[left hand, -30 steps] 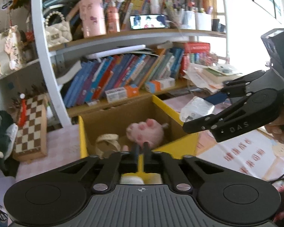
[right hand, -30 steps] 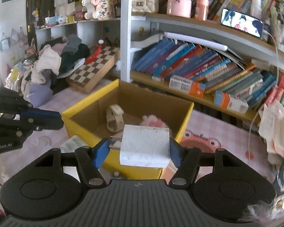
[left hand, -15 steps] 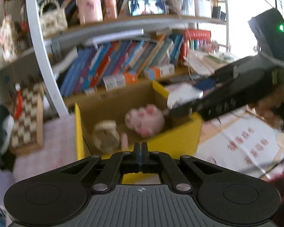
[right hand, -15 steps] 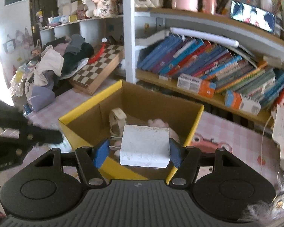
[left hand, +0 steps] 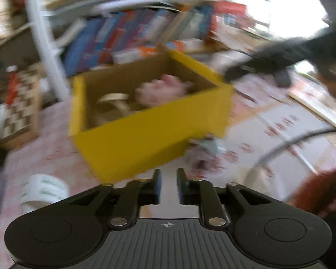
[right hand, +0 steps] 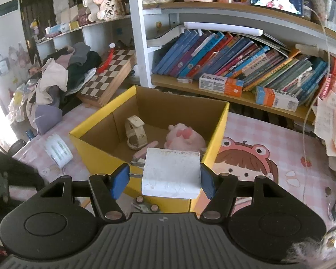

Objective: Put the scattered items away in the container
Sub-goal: 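Move the left gripper down to the clear tape roll and close on its rim, then lift the tape roll with the left gripper toward the box while the right gripper holds the charger above it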

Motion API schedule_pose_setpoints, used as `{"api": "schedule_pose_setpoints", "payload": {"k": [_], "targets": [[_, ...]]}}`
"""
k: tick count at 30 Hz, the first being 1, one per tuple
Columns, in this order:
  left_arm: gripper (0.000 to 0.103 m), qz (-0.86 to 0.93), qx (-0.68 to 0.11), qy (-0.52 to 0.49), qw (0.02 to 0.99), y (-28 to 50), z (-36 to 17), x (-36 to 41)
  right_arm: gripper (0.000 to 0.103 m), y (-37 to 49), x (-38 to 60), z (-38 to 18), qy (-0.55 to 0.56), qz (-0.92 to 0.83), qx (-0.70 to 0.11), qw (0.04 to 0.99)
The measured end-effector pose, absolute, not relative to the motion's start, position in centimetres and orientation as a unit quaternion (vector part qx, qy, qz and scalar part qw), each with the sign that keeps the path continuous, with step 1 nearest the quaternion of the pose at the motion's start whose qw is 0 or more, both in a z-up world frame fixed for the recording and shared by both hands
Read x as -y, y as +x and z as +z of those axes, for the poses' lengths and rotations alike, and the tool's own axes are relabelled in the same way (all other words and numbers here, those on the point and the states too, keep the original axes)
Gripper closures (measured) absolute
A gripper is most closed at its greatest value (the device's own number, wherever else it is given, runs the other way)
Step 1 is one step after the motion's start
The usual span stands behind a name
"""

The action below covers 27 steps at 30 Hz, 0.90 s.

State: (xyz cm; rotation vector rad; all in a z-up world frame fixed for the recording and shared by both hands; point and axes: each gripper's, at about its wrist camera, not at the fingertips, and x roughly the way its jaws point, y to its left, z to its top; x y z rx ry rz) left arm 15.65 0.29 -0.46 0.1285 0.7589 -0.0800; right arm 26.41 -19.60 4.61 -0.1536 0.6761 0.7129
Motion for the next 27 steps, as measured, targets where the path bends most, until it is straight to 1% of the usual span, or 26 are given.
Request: {"api": "schedule_pose_setpoints", "payload": {"k": [1,2,3,6,13,14,16,17,18,20,22,26,27], "targets": [[0.046,-0.004,-0.366,0.048,0.93,15.5,-0.4,-1.6,0.04,26.2,19.9,4.6,-0.072,0.338,-0.326,0.88],[0.03,0.033,-0.362,0.026,0.931,15.4,-0.5,-3.2,0.04,26.0,20.2,4.5,-0.071,0.334,-0.327,0.881],[0.029,0.071,-0.359,-0.004,0.931,15.3,-0.6,-5.0,0.04,25.8,20.5,4.5,-0.07,0.33,-0.328,0.882],[0.029,0.15,-0.362,-0.082,0.916,15.1,-1.4,-9.6,0.04,25.2,21.4,4.3,-0.068,0.316,-0.335,0.885],[0.032,0.209,-0.357,-0.161,0.896,16.9,-3.9,-14.6,0.04,23.8,22.3,3.9,-0.066,0.299,-0.349,0.886],[0.035,0.216,-0.358,-0.173,0.892,17.4,-4.4,-15.2,0.04,23.6,22.2,3.8,-0.068,0.3,-0.35,0.885],[0.046,0.219,-0.357,-0.197,0.887,18.1,-5.3,-16.2,0.04,23.0,22.1,3.8,-0.071,0.301,-0.352,0.883],[0.058,0.219,-0.359,-0.207,0.884,18.3,-5.7,-16.5,0.04,22.7,22.0,3.8,-0.072,0.301,-0.354,0.883],[0.073,0.219,-0.36,-0.217,0.881,18.5,-6.1,-16.8,0.04,22.5,22.0,3.8,-0.073,0.301,-0.355,0.882],[0.087,0.218,-0.361,-0.228,0.878,18.5,-6.8,-16.9,0.04,22.0,22.0,3.7,-0.075,0.3,-0.359,0.881],[0.088,0.215,-0.352,-0.227,0.882,18.0,-6.8,-16.8,0.04,21.4,22.1,3.5,-0.075,0.298,-0.363,0.88],[0.096,0.207,-0.343,-0.218,0.89,17.0,-5.8,-16.3,0.04,20.6,22.3,3.1,-0.071,0.292,-0.372,0.878],[0.097,0.204,-0.34,-0.217,0.892,16.8,-5.5,-16.2,0.04,20.5,22.3,3.0,-0.069,0.292,-0.374,0.878]]}}
